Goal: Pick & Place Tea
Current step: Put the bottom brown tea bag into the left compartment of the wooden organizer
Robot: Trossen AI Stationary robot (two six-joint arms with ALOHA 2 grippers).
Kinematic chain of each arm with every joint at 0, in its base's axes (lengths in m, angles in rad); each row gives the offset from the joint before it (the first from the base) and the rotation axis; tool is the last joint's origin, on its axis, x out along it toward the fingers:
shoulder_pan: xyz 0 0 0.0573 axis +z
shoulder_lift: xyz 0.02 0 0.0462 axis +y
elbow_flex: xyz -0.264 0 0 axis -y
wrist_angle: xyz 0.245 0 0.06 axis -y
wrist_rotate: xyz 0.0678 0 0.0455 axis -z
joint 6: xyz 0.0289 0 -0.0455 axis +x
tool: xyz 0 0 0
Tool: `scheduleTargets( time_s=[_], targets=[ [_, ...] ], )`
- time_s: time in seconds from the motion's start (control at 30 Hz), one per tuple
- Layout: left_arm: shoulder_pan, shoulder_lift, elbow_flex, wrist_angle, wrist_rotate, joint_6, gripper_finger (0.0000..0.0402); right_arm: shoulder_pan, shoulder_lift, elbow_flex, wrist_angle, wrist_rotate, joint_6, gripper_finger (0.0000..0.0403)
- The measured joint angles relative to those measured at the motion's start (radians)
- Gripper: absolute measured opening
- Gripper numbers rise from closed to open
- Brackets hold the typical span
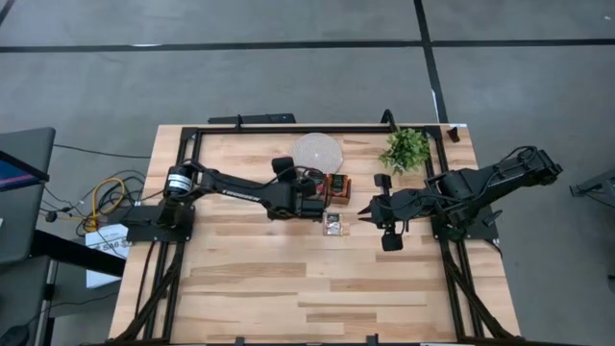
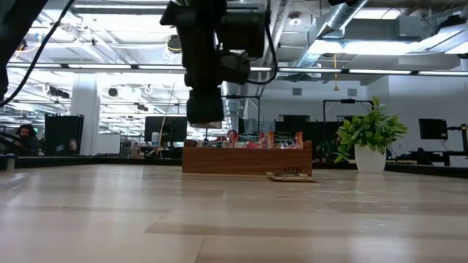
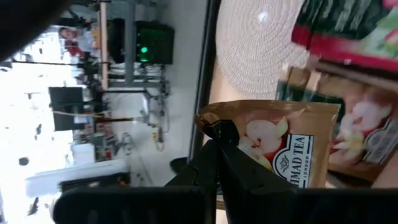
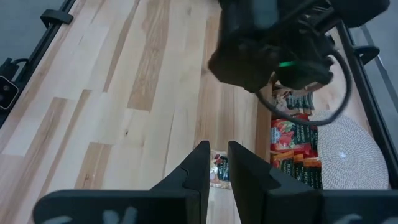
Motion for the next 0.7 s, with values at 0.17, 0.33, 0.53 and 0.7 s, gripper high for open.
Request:
scheduleTargets(
  time_s=[0.17,0.33,0.53,0.7],
  targets=[
    [0.005,-0.014,0.000,0.088,0.051,0.104,0.0000,0.000,0.000,0.000,0.000,0.000,0.000,0.0049],
    [0.003,-0.014,-0.019,0.159,0.079,0.166,0.0000,0.000,0.000,0.000,-0.001,0.000,0.000,0.0049],
    [0.004,-0.014,-0.082,0.209,0.031,0.192,0.0000,0.000,0.000,0.000,0.000,0.000,0.000,0.0049],
    [-0.002,-0.014,-0.115,0.234,0.025,0.192,0.0000,0.000,0.000,0.000,0.000,0.000,0.000,0.0049]
  ],
)
